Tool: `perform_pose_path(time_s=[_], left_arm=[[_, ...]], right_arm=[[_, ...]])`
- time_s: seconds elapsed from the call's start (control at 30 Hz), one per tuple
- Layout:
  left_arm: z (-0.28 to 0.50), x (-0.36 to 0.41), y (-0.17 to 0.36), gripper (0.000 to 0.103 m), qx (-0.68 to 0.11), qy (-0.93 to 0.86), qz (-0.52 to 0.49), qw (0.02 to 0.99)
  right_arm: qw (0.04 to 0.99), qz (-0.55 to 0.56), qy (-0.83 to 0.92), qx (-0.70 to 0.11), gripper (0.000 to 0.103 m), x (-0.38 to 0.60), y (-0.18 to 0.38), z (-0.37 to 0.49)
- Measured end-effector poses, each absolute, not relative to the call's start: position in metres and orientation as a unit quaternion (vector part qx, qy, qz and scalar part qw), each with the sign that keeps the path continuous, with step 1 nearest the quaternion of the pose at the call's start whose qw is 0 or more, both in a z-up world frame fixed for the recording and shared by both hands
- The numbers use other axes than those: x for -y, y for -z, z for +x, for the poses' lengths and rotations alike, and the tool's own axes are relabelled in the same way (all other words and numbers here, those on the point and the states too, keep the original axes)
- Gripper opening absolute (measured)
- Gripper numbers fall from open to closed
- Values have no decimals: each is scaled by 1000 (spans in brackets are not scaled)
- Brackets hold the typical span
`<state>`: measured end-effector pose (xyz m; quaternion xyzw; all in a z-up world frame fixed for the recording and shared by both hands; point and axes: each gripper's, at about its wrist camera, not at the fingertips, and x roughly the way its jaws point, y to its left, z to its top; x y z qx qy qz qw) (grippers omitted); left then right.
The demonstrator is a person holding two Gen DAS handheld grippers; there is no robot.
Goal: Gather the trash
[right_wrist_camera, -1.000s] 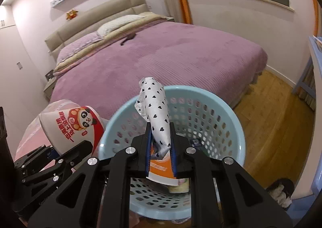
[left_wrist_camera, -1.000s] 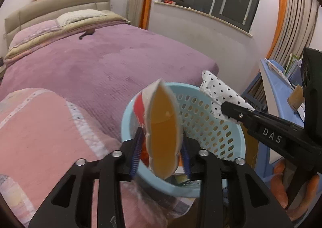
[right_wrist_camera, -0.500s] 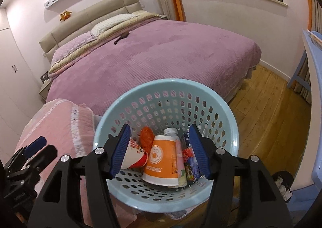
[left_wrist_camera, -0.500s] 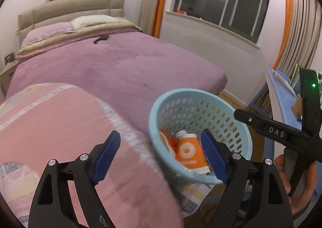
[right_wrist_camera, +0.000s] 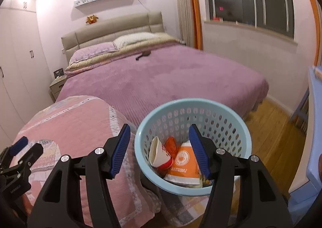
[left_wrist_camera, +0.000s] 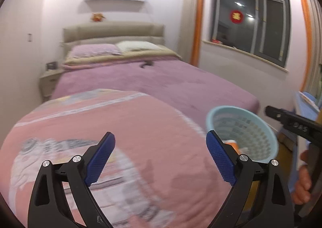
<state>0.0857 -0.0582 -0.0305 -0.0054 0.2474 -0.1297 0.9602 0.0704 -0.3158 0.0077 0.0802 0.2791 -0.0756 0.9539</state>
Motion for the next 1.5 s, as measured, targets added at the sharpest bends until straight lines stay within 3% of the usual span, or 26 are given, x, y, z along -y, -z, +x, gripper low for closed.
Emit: perform_pose_path(time_s=[0.4, 0.6, 1.5], left_arm=[[67, 39, 35, 90, -185, 73, -9, 980], [64, 43, 42, 96, -183, 73, 11, 980], [65, 41, 41, 96, -185, 69, 1, 980]], right_arm=[[972, 34, 100, -211, 57, 280, -12, 48], [972, 26, 108, -206, 57, 277, -6, 44], [974, 12, 99, -203, 57, 270, 2, 45]])
